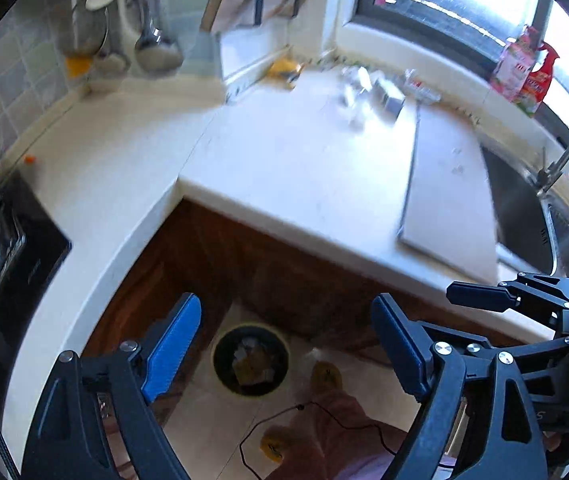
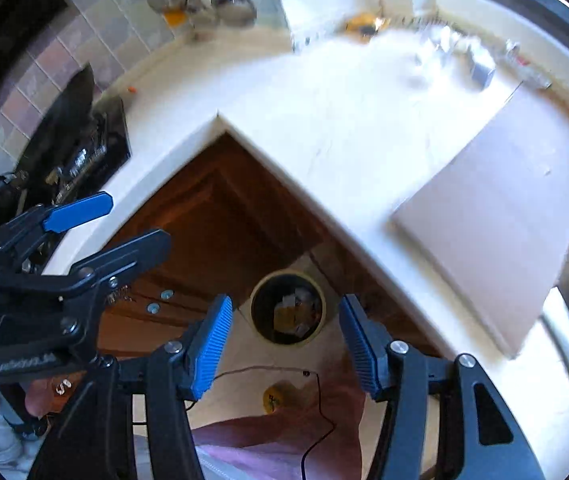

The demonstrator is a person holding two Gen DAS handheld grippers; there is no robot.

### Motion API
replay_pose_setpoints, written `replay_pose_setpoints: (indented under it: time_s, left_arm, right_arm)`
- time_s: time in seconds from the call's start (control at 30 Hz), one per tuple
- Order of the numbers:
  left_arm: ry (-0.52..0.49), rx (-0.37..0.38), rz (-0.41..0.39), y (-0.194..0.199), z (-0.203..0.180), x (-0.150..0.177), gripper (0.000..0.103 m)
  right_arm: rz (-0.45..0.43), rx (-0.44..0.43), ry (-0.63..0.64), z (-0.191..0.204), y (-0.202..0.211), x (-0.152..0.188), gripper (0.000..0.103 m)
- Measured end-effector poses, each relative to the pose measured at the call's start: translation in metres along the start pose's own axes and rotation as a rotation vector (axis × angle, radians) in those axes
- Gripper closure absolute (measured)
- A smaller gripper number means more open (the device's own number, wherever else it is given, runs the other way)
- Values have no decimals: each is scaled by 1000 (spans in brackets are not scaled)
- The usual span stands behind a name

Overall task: Collect trash
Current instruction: 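Raise both tools from the bin back to the counter trash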

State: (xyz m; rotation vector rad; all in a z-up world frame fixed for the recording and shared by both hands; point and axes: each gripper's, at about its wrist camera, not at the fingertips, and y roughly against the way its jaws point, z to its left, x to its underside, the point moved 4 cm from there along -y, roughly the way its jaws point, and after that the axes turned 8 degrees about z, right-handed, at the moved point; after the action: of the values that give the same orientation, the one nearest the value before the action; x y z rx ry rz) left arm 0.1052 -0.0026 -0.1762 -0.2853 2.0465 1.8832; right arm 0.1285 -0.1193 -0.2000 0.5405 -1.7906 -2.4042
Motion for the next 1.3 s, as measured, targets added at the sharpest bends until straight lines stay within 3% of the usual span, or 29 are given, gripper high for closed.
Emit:
replay_pose_setpoints:
  time_s: [0.23,0.6,0.97,1.3]
  left_arm:
    - [15,90,-74,34,-24,-48,10]
    - [-31,53,-158,33,-77,-151,6]
    - [-20,-18,-90,-62,-103,-256,6]
    - [-3,-48,-4,-164,-106,-303,6]
  right_arm:
    - [-122,61,-57,-44,61,-18,47]
    - [-271,114,-220,-145,116,-80,47]
    - [-301,81,-330,-234,98,-185,47]
    - [-255,82,-330,-270,28,-255,47]
